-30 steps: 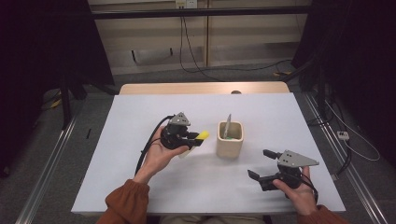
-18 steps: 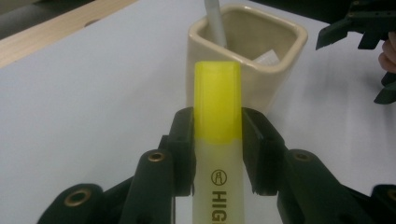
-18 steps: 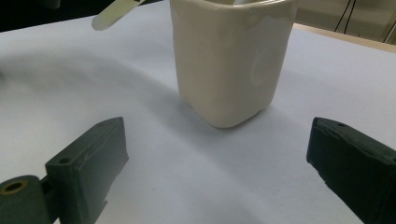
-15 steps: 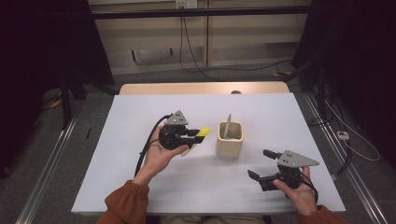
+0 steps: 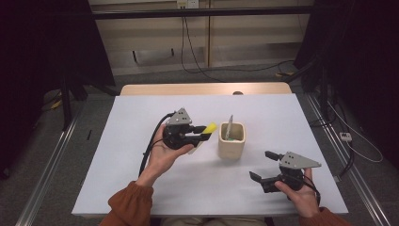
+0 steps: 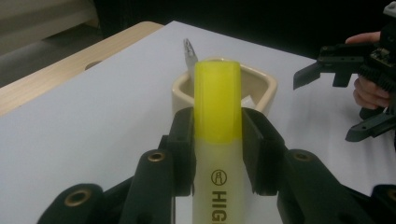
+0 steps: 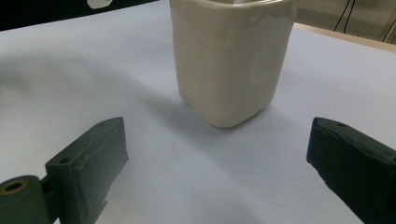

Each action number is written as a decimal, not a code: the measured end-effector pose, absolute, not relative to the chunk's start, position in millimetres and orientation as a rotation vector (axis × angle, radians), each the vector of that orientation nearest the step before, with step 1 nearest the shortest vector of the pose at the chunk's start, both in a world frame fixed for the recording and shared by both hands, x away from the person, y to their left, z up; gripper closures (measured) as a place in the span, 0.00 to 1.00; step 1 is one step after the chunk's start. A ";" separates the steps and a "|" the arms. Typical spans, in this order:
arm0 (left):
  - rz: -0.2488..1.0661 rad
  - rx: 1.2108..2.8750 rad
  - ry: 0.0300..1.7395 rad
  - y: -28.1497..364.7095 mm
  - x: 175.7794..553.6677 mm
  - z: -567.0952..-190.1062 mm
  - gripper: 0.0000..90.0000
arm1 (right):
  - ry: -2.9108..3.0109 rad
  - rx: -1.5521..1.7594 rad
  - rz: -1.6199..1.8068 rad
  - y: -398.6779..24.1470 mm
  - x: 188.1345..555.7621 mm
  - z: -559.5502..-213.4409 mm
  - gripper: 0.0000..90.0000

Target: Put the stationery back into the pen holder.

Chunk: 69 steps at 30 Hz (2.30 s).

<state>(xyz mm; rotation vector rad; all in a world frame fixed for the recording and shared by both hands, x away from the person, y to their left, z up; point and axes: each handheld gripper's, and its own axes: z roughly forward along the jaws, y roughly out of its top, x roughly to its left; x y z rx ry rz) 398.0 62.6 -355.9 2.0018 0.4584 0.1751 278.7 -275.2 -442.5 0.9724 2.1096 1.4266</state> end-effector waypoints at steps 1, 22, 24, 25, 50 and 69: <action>0.174 2.001 0.455 61.6 397.7 -354.8 0.75 | 2.110 0.973 1.426 -275.3 278.7 -442.5 0.05; 0.209 1.929 0.404 36.0 395.1 -336.5 0.75 | 2.110 0.973 1.427 -275.6 278.9 -442.6 0.05; 0.210 1.928 0.398 32.6 395.1 -335.6 0.75 | 2.110 0.973 1.427 -275.5 278.9 -442.6 0.05; 0.212 1.930 0.395 31.1 395.2 -335.1 0.75 | 2.111 0.973 1.427 -275.5 278.9 -442.6 0.05; 0.214 1.858 0.373 -5.6 410.2 -318.0 0.75 | 2.115 0.973 1.430 -275.7 279.3 -443.2 0.05; 0.204 1.823 0.377 -29.9 418.1 -320.1 0.75 | 2.115 0.974 1.428 -276.2 278.5 -443.2 0.05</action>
